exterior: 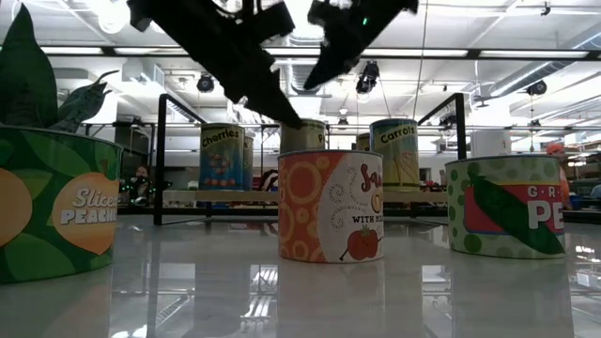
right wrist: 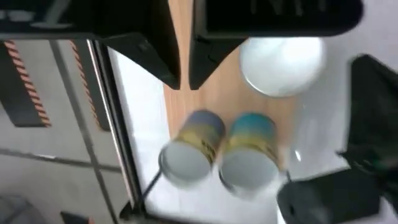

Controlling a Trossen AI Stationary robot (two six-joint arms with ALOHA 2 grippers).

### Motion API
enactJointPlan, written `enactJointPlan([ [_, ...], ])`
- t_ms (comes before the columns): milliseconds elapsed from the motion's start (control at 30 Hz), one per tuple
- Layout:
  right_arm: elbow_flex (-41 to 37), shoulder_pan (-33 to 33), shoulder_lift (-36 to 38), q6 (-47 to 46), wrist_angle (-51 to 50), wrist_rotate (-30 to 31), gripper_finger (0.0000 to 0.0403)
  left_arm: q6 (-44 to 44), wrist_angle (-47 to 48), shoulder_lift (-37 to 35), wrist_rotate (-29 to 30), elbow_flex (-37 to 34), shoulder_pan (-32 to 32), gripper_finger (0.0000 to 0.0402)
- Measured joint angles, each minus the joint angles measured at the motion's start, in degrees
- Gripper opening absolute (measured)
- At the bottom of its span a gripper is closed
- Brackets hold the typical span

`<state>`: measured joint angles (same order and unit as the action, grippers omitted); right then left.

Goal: Pick and place cans onto a shelf
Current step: Put the large canned peas on the shelf

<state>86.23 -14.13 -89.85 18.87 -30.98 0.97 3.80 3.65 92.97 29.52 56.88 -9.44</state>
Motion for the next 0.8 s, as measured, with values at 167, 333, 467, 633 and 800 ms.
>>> enactJointPlan([
  [167, 0.6, -1.8, -5.3, 1.4, -1.7, -4.6, 0.0013, -0.2, -0.1, 0.5, -1.6, 0.0, 1.9, 0.0000],
  [333, 0.6, -1.7, -8.6, 1.4, -2.7, -8.9, 0.0013, 1.7, 0.3, 0.5, -1.6, 0.0, 2.7, 0.0000],
  [467, 0.7, -1.4, -8.7, 1.2, -5.0, -9.0, 0.0013, 1.7, 1.4, 0.5, -1.6, 0.0, 3.2, 0.0000],
  [633, 0.6, -0.5, -6.6, 0.0, -9.1, -9.4, 0.0013, 1.7, 1.6, 0.5, -1.5, 0.0, 3.5, 0.0000],
  [800, 0.6, 0.5, -4.2, -1.7, -10.3, -10.4, 0.0013, 1.5, 1.6, 0.5, 0.7, 0.0, 4.0, 0.0000],
])
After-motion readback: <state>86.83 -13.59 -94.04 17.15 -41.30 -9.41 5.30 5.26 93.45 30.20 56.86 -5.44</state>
